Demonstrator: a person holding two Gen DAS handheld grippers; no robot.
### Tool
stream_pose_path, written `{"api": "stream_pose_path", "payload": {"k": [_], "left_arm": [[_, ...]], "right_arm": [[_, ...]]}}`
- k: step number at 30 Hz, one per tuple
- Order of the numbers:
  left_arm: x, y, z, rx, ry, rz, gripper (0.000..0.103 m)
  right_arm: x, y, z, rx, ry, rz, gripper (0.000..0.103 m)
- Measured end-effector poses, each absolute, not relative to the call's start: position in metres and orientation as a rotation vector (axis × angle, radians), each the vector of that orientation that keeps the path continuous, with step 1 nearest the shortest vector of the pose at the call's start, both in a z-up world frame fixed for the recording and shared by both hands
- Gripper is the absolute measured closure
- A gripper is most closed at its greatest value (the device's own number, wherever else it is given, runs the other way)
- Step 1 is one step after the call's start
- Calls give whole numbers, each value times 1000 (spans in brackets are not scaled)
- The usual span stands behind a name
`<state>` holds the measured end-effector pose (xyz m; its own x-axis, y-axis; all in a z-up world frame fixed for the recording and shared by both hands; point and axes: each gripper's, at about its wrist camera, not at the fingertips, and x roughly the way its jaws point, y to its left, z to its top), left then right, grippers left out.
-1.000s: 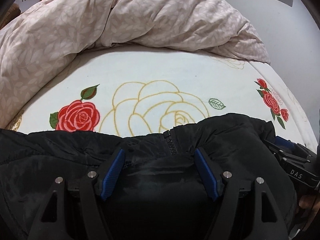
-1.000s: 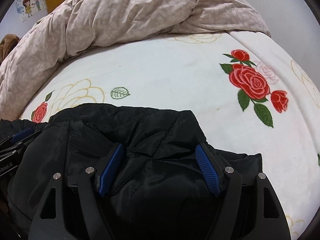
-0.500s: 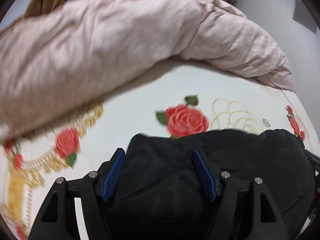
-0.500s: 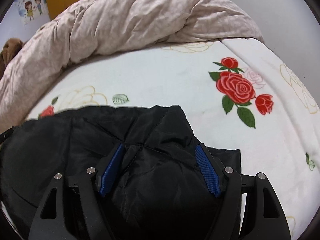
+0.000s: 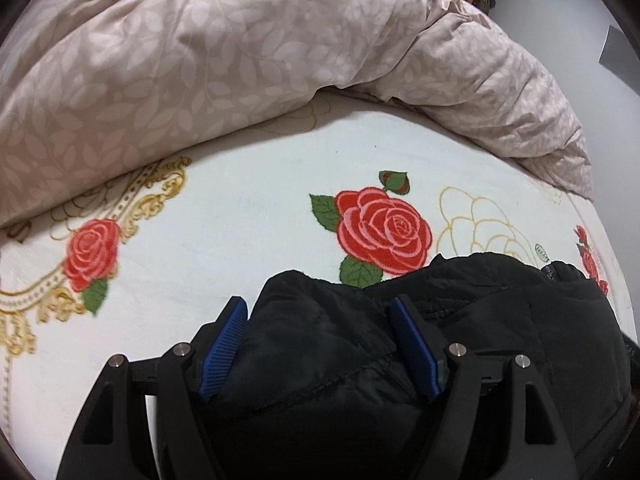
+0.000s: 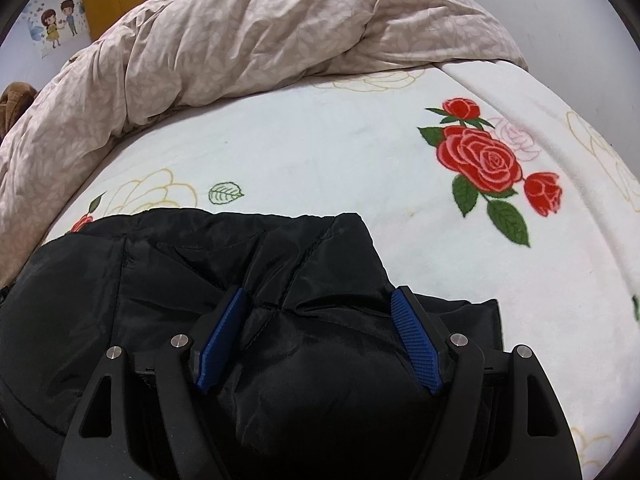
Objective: Fold large clothes
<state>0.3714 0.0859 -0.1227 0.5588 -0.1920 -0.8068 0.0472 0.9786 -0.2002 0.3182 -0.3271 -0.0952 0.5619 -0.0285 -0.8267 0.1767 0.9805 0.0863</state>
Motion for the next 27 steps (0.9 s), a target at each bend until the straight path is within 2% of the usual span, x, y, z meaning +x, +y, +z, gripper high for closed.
{"api": "stream_pose_path", "payload": {"k": [6,11,14,16,19,23,27], "left_arm": [[341,96,-71,-151,875,-151,29],[300,64,-37,-112,780,-265,29],[295,35,-47,-77,806,-322,29],[304,19,-70,-34,875,-314,29],[308,14,-95,-21,890,-302,27],[316,7,-102,3,900,-278,26],[313,10,-85,-2,925,-285,30]], "right_arm": [[289,-320,-31,186,880,-91,29],[259,-287,0,167,818,10,29],[261,-257,-13,106,867,64,30],[274,-253,-46,62,971,40,30],[279,-265,-71,100,974,50,30],[285,-262,-80,79,984,29,30],[283,-267,-65,118,987,23,30]]}}
